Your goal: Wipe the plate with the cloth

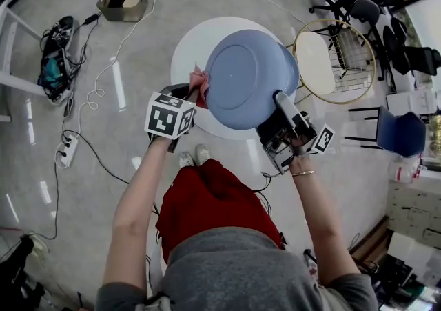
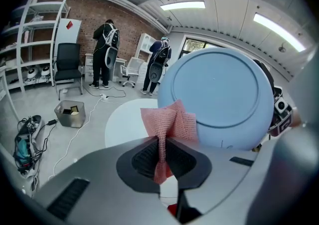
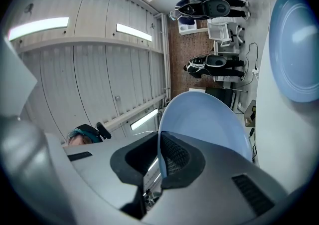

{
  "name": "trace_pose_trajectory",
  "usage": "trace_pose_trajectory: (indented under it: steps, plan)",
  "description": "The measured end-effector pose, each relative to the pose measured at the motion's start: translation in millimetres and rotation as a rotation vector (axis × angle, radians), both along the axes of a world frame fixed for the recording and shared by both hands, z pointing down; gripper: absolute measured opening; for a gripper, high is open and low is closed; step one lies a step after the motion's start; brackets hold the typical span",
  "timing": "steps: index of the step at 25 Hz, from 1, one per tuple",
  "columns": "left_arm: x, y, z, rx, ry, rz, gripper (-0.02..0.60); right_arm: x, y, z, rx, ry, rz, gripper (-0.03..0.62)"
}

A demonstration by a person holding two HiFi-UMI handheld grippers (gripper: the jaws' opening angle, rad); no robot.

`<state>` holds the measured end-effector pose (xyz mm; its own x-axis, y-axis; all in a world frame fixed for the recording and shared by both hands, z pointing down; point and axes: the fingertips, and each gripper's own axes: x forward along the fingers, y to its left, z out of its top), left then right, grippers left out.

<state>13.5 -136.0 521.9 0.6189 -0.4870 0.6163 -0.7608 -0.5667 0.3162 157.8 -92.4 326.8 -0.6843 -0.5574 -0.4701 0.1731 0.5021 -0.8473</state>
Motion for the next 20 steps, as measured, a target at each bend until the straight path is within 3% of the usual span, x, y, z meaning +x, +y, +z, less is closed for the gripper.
trace_pose_trajectory:
  steps: [10,20]
  plan:
    - [-13,-32,-13,0.060,-0.032,-0.056,0.034,-2,9,2,0.012,0.025,-0.036,0.035]
    - [-21,-45,-57,0.193,-0.023,-0.129,0.034,-12,22,20,0.006,0.158,-0.106,0.035]
